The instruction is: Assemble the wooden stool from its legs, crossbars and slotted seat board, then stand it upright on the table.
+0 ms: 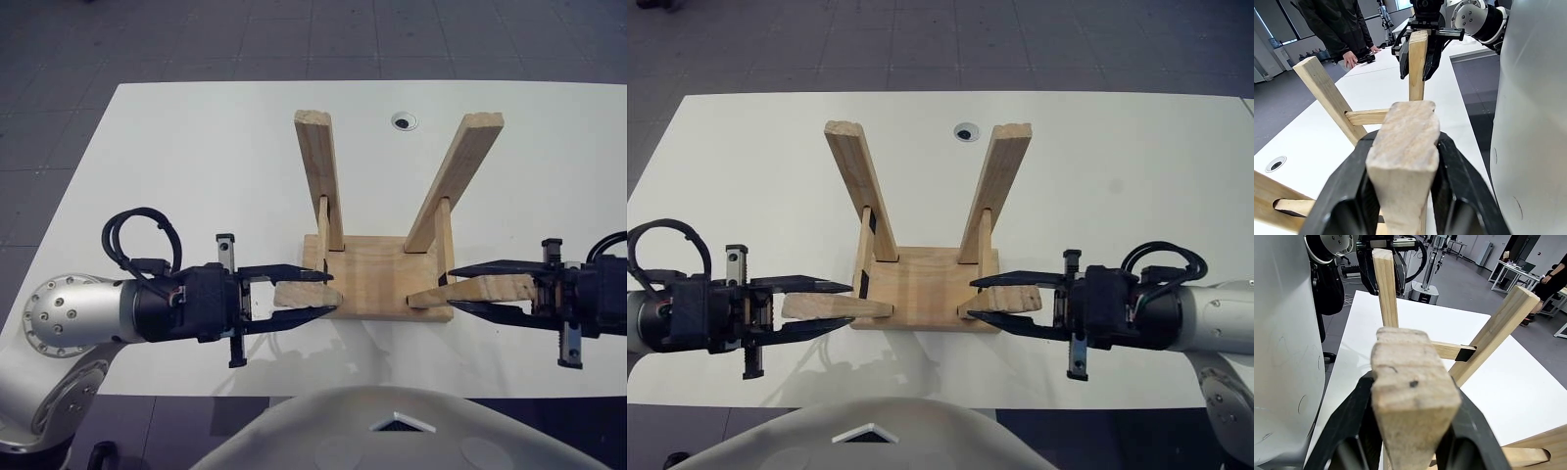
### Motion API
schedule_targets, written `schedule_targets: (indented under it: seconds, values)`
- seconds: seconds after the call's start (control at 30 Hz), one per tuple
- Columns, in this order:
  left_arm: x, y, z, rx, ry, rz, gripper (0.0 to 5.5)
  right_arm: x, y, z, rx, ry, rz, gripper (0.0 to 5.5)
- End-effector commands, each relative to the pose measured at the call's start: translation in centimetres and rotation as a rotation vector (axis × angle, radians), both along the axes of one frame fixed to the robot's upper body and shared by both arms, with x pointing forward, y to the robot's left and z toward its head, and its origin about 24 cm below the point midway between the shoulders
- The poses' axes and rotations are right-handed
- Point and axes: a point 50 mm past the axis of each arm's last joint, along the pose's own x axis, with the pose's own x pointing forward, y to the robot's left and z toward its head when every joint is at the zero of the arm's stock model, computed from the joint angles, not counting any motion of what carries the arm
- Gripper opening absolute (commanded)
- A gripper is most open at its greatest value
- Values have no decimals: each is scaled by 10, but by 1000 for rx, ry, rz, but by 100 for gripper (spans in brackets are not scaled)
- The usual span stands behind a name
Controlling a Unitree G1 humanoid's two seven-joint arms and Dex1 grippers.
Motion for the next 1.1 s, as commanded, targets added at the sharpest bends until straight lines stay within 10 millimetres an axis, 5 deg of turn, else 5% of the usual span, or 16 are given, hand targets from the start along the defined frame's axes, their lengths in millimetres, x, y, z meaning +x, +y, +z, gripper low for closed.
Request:
schedule_targets:
  seconds: [0.03,0.4,1.1]
  values:
    - [1,2,-11,-4,118,22,120,8,-8,-13,-66,122,-73,115]
    - [6,2,-14,-67,203,35,120,10,-7,-21,-51,231,-85,115]
    - [13,-2,-12,-94,826,-172,120,19,4,-22,41,819,-28,115]
